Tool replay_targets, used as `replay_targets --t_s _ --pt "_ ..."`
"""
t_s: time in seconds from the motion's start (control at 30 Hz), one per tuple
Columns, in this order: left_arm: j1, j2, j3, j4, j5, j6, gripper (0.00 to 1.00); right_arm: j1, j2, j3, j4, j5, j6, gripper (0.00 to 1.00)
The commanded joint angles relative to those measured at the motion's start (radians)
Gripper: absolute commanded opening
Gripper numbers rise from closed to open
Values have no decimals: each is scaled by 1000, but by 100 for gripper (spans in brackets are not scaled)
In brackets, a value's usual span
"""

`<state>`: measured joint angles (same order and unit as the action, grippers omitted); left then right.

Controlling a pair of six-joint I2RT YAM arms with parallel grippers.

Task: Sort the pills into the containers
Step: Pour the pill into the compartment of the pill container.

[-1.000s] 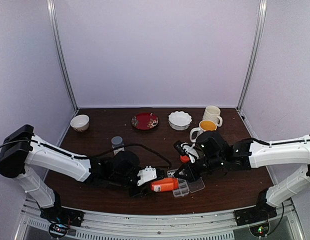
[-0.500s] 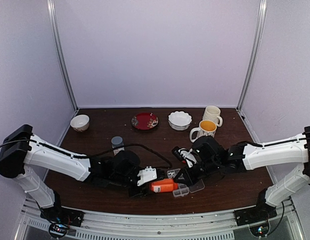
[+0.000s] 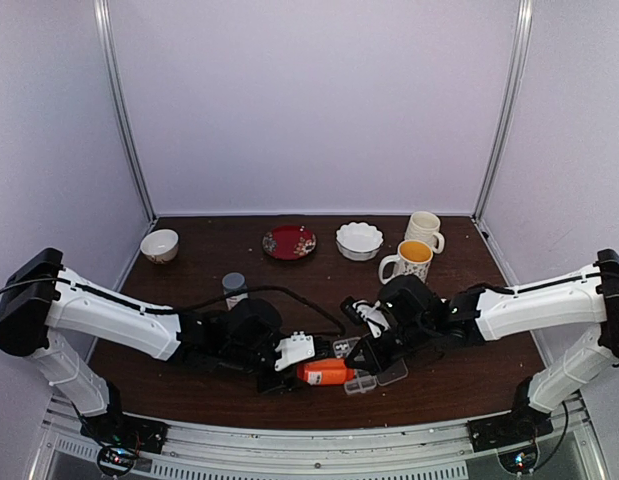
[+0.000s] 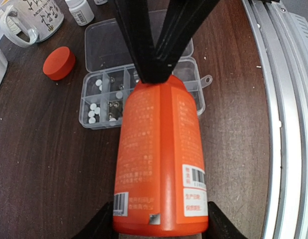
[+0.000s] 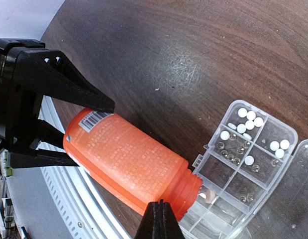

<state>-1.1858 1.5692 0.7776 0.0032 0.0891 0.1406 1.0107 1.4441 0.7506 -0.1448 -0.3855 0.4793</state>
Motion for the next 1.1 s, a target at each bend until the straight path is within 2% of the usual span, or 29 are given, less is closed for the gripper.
replay_targets --t_s 0.0,0.17,0.47,0.77,1.07 --pt "-4 -15 33 57 7 10 0 8 -46 -17 -10 29 7 0" --pt "-4 -15 31 57 6 8 0 8 -117 -27 -20 40 2 0" --pt "-4 -15 20 72 2 2 0 9 -146 -23 -8 30 -2 0" --pt "-5 -6 21 84 6 2 0 9 18 18 -89 58 -24 0" --pt "-5 -6 19 86 4 -3 0 9 -114 15 -82 78 -34 0"
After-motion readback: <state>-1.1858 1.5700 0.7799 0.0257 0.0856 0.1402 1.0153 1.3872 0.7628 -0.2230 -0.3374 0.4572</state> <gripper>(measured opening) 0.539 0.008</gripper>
